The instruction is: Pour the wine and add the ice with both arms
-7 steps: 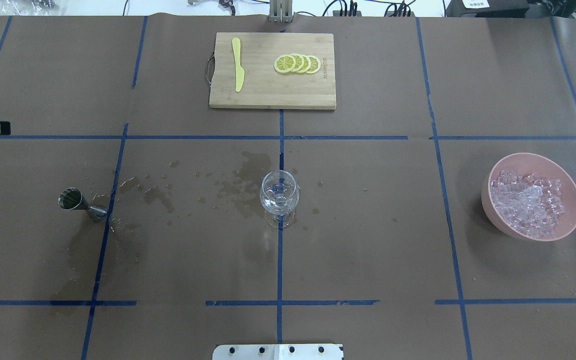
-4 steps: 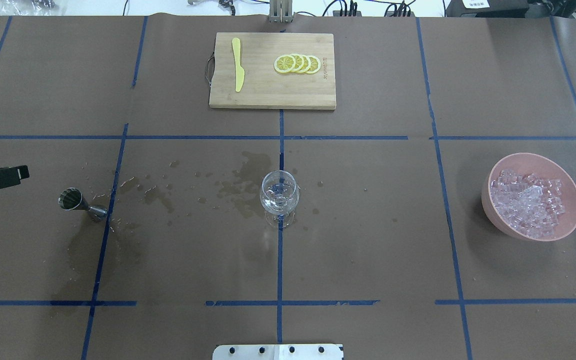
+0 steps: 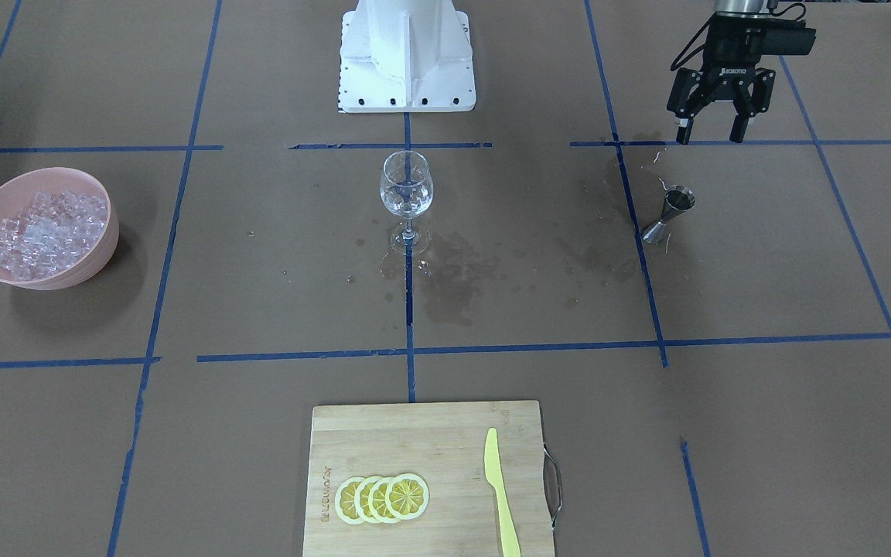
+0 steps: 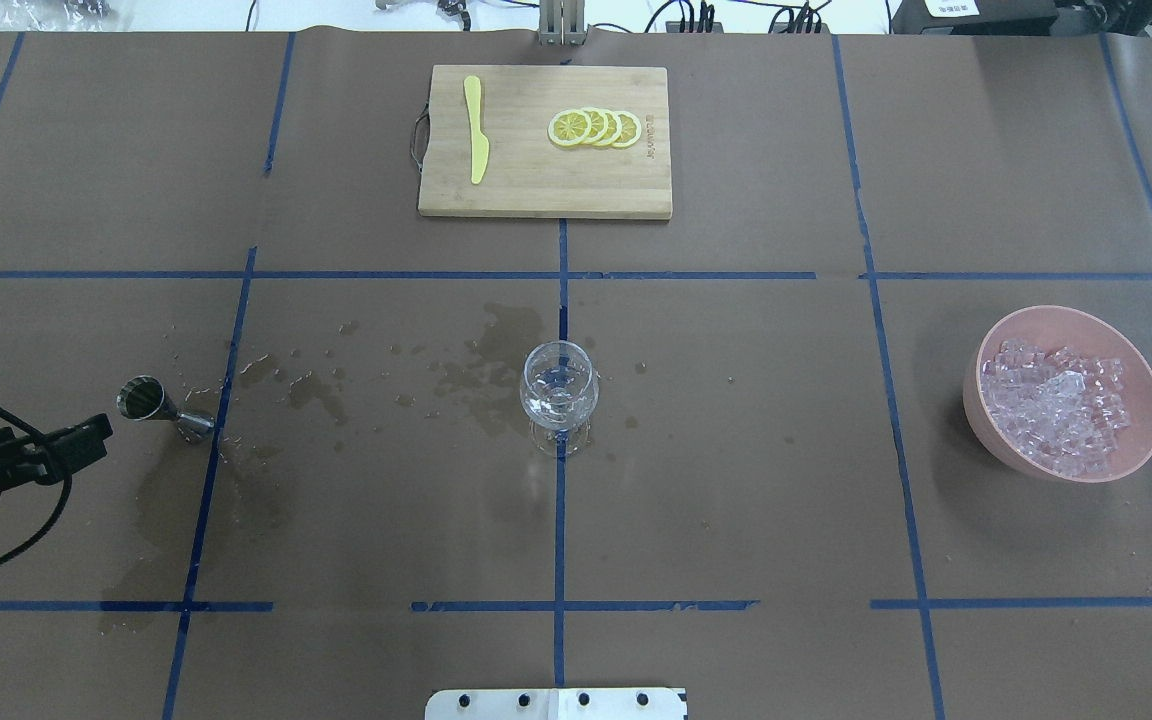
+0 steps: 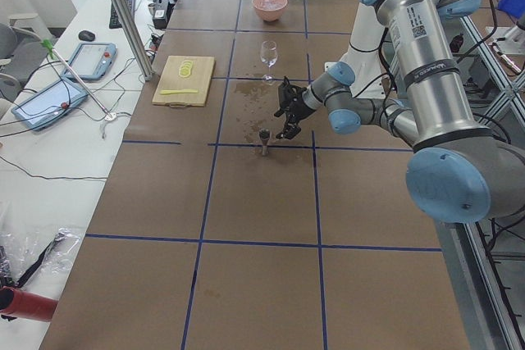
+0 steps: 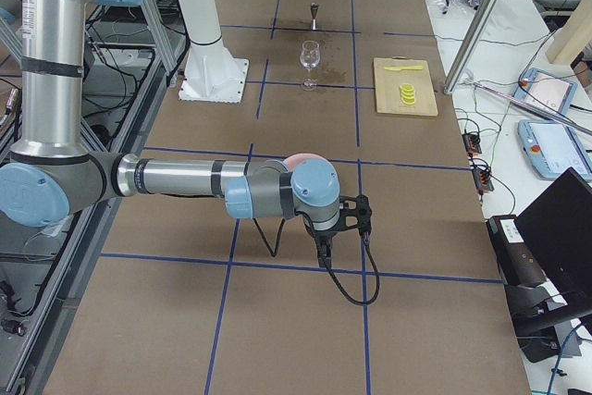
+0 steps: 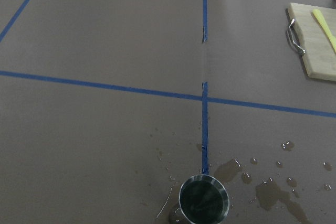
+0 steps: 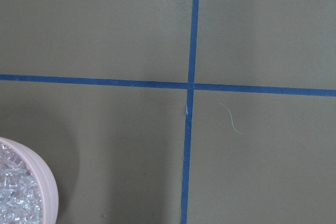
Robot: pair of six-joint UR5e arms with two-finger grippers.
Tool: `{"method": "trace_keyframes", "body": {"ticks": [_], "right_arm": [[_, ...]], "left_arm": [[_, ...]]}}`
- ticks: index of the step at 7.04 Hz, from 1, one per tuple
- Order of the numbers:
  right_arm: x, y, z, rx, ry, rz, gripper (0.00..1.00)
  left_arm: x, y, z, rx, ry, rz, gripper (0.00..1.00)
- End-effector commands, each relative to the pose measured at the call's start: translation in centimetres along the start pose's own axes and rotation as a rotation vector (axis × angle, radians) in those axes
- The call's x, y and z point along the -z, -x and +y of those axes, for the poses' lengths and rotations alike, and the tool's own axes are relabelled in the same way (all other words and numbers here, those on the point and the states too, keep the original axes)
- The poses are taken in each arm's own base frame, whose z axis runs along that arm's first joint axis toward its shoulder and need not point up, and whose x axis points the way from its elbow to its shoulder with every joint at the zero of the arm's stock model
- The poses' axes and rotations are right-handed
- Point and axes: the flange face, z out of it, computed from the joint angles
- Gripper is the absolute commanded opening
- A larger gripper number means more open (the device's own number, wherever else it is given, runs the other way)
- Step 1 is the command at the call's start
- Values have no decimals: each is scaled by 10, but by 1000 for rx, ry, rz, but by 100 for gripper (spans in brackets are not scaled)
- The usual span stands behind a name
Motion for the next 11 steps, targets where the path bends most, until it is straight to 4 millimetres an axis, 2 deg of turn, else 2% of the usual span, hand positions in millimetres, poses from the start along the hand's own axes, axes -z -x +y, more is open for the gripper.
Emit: {"method": "trace_keyframes", "body": {"ticks": [1, 2, 3, 4, 7, 9, 10, 11], "right_arm": [[5, 9, -3, 8, -7, -26, 100], [7, 14, -3, 2, -12, -41, 100], [10, 16, -4, -4, -14, -45, 100], [8, 20, -4, -35, -10, -46, 100], [13, 54, -9, -113, -9, -58, 100], [13, 58, -9, -114, -9, -59, 100], [13, 58, -9, -113, -8, -60, 100], [13, 58, -9, -114, -7, -59, 100]], "left_arm": [[-5, -12, 49, 4, -109, -48, 100], [-13, -25, 66, -9, -143, -63, 100], [-40, -35, 89, -4, -212, -93, 100], [-56, -42, 100, -10, -260, -95, 99], [-80, -23, 107, -60, -429, -88, 98], [-109, -34, 129, -95, -518, -71, 96], [-116, -36, 135, -107, -536, -67, 96], [-115, -35, 133, -107, -548, -62, 95]]}}
